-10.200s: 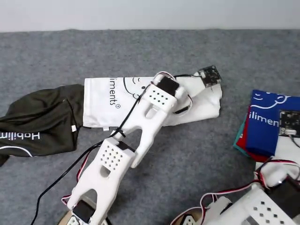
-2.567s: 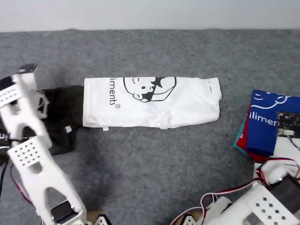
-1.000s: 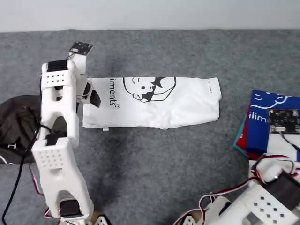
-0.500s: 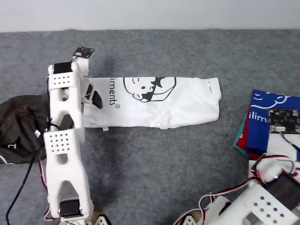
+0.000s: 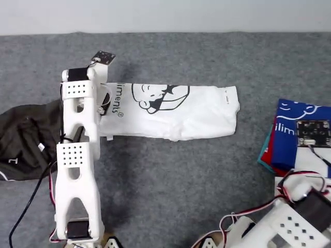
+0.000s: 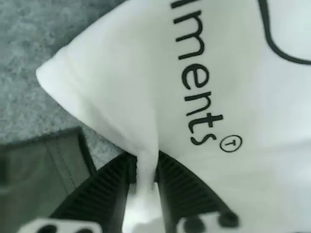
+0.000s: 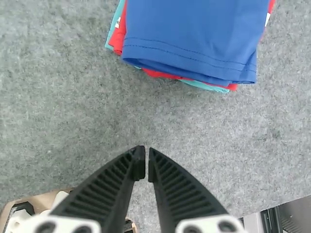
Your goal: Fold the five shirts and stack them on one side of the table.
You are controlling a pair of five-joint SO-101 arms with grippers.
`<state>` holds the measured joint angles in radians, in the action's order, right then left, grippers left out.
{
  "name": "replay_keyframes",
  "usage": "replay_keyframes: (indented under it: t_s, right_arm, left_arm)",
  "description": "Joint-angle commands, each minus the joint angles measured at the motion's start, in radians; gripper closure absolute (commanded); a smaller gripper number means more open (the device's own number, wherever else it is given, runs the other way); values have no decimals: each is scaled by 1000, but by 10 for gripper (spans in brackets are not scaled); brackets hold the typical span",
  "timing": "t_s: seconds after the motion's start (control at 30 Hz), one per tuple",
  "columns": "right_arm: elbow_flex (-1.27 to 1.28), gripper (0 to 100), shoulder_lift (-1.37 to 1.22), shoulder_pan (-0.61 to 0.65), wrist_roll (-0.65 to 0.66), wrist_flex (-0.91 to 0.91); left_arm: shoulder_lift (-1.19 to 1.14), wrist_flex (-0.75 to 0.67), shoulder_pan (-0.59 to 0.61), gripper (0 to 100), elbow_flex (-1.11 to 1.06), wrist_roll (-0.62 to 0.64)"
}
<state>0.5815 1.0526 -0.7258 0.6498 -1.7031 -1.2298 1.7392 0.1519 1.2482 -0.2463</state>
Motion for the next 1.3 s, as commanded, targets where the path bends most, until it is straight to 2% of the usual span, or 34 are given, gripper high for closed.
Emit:
replay_keyframes:
  t_s: [0.0, 0.2, 0.3, 0.53, 0.8, 1.07, 1.27]
  right_arm:
    - [-12, 975, 10, 2, 3, 5]
    - [-12, 975, 10, 2, 3, 5]
    - [-12, 974, 10, 2, 3, 8]
    - [-12, 973, 10, 4, 6, 16]
    - [-9, 973, 10, 4, 8, 16]
    - [-8, 972, 10, 4, 3, 15]
    - [-8, 972, 10, 4, 3, 10]
  left_arm:
    - [91, 21, 14, 988, -19, -23]
    - [315, 18, 58, 988, -170, -64]
    - [396, 18, 43, 988, -200, -69]
    - [531, 18, -132, 987, -202, -64]
    - [563, 11, -364, 987, -200, -64]
    - [557, -100, -473, 987, -208, -63]
    - [509, -170, -548, 987, -200, -17]
